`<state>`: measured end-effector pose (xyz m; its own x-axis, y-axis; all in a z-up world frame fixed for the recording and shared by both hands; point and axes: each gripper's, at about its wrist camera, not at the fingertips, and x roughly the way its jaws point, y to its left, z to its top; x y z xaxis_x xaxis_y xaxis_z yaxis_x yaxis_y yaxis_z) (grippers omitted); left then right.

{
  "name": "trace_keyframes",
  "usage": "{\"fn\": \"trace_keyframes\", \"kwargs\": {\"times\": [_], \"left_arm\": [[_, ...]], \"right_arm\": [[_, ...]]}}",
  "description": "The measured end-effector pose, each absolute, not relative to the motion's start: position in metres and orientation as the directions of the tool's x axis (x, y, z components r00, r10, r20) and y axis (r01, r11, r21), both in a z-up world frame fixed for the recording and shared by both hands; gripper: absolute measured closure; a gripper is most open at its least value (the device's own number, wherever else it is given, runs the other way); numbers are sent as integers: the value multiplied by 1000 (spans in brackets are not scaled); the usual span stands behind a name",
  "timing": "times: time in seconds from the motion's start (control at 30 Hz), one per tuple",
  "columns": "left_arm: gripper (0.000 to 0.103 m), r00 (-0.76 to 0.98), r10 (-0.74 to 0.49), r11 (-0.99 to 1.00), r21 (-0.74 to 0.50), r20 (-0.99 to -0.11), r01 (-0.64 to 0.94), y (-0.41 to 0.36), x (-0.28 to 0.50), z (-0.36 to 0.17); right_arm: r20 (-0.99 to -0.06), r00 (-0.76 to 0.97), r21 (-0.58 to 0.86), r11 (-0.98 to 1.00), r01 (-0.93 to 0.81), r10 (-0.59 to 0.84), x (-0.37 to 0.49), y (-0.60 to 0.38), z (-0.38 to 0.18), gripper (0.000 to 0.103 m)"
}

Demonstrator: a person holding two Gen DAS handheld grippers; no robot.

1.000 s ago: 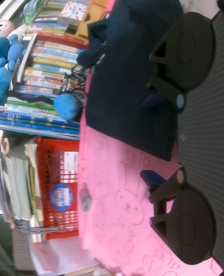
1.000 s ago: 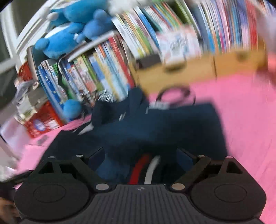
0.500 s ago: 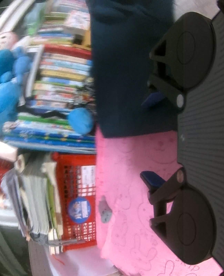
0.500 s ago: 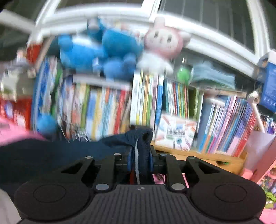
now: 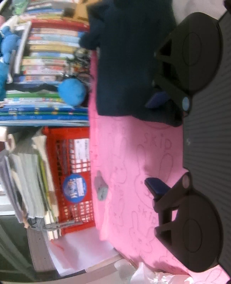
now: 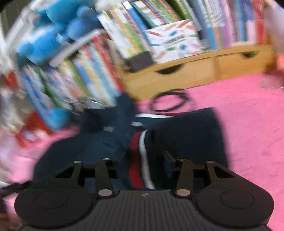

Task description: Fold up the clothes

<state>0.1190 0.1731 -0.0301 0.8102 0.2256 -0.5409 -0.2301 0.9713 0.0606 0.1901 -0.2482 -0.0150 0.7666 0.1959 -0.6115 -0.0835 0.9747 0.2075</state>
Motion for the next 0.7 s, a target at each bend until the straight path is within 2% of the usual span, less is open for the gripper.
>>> {"fn": "trace_keyframes", "kwargs": {"times": [0.03,0.1,0.17,0.23,0.27,0.3,0.37,0.43,0.57,0.7], "left_arm": [[17,826,212,975,56,-523,-215,170,117,-27],[17,852,180,983,50,-492,-179,164,113,-23],[17,863,142,990,47,-486,-137,158,113,-23],[18,842,127,992,55,-525,-115,152,120,-30],[18,825,132,991,69,-550,-112,150,124,-35],[18,806,142,990,85,-575,-114,148,127,-41],[17,792,141,990,79,-594,-117,150,129,-46],[16,783,137,990,67,-607,-122,153,130,-50],[15,771,134,990,55,-622,-128,157,131,-54],[13,768,135,990,51,-626,-132,157,131,-53]], "right_arm": [[-604,787,101,992,-79,124,184,-241,-13,58],[-548,833,-31,993,-117,81,166,-225,-7,53],[-485,867,-96,979,-179,111,150,-205,-1,38],[-436,885,-143,958,-248,164,136,-177,6,30],[-438,874,-131,947,-294,211,136,-163,7,23],[-453,849,-97,932,-349,271,139,-148,8,21],[-489,786,-21,896,-444,378,148,-119,5,21],[-557,733,10,885,-465,392,164,-96,-8,23],[-665,699,-51,918,-394,263,187,-81,-36,26],[-675,715,-74,948,-311,181,190,-108,-41,26]]}}
